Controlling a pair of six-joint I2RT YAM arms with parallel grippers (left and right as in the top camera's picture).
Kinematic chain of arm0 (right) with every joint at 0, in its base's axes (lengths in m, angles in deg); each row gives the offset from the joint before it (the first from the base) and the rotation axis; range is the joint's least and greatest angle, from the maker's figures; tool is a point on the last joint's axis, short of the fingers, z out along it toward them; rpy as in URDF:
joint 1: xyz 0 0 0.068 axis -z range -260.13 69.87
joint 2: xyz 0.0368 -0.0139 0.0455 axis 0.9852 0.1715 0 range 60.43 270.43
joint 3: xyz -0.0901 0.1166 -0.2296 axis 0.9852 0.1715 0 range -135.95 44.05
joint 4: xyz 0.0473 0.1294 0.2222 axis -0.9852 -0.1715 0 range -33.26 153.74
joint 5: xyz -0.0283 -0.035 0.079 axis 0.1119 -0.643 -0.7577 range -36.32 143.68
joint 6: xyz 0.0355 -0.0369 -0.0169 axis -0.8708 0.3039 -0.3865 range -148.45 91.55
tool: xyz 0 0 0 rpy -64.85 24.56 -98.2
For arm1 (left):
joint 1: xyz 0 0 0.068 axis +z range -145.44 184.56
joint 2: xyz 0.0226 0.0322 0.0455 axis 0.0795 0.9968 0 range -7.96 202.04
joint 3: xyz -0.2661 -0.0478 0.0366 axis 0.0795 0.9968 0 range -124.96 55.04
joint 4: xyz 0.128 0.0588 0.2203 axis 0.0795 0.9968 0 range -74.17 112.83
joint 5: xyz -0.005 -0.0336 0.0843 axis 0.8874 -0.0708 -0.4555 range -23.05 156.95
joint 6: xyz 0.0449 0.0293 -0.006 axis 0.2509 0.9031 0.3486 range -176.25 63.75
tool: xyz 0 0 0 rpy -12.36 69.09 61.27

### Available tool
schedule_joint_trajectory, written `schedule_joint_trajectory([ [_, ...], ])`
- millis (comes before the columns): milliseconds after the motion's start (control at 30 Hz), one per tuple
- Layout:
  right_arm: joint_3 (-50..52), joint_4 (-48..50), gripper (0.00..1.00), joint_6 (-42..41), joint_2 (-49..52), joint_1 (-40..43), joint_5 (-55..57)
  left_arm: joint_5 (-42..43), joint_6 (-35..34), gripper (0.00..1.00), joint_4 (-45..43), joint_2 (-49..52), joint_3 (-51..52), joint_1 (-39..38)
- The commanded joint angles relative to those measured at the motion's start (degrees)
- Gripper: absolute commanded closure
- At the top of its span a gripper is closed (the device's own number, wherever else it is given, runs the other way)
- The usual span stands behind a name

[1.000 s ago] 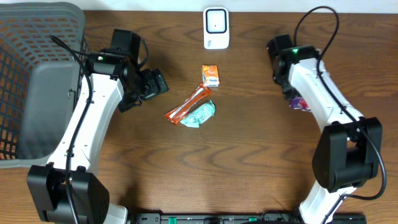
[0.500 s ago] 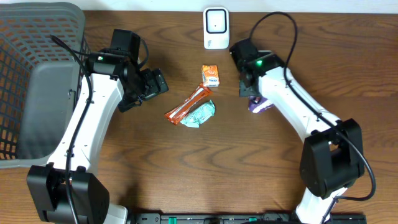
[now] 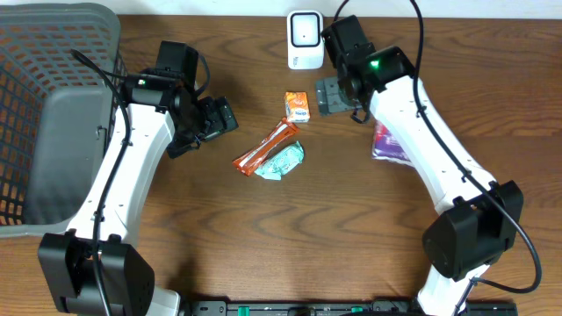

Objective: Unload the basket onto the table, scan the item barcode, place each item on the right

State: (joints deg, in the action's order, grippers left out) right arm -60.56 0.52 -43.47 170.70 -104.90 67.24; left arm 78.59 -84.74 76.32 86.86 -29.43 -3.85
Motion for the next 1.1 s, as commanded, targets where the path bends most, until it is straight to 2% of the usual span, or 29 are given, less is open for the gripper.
schedule_joint_trajectory([
  [0, -0.7, -1.8, 0.09, -0.8, 0.1, 3.4, 5.8, -0.6, 0.3, 0.02, 0.3, 0.3, -0.6, 0.1],
  [100, -0.5, -3.6, 0.09, -0.5, 0.2, 7.1, 3.9, -0.6, 0.3, 0.02, 0.3, 0.3, -0.6, 0.1],
  [300, 2.9, -3.5, 0.08, 9.8, 0.8, 12.4, -13.9, -0.6, 0.3, 0.02, 0.3, 0.3, -0.6, 0.1],
  [433, 8.2, -0.9, 0.11, 8.8, 0.9, 12.4, -6.2, -0.6, 0.3, 0.02, 0.3, 0.3, -0.6, 0.1],
  [600, 12.9, 1.2, 0.08, 1.0, 1.0, 12.0, 9.5, -0.6, 0.3, 0.02, 0.3, 0.3, -0.6, 0.1],
  [700, 11.7, 0.5, 0.08, -0.4, 0.7, 13.6, 9.9, -0.6, 0.3, 0.02, 0.3, 0.3, -0.6, 0.1],
  [833, 9.1, 0.0, 0.04, 2.4, 0.6, 18.7, 0.9, -0.6, 0.3, 0.02, 0.3, 0.3, -0.6, 0.1],
  [867, 8.9, 0.1, 0.01, 4.7, 0.6, 20.6, -4.1, -0.6, 0.3, 0.02, 0.3, 0.3, -0.6, 0.1],
  [967, 9.3, 0.0, 0.01, 12.5, 0.8, 26.9, -20.2, -0.6, 0.3, 0.02, 0.3, 0.3, -0.6, 0.1],
  [1067, 10.9, 0.1, 0.01, 16.2, 1.0, 32.3, -28.6, -0.6, 0.3, 0.02, 0.3, 0.3, -0.6, 0.1],
])
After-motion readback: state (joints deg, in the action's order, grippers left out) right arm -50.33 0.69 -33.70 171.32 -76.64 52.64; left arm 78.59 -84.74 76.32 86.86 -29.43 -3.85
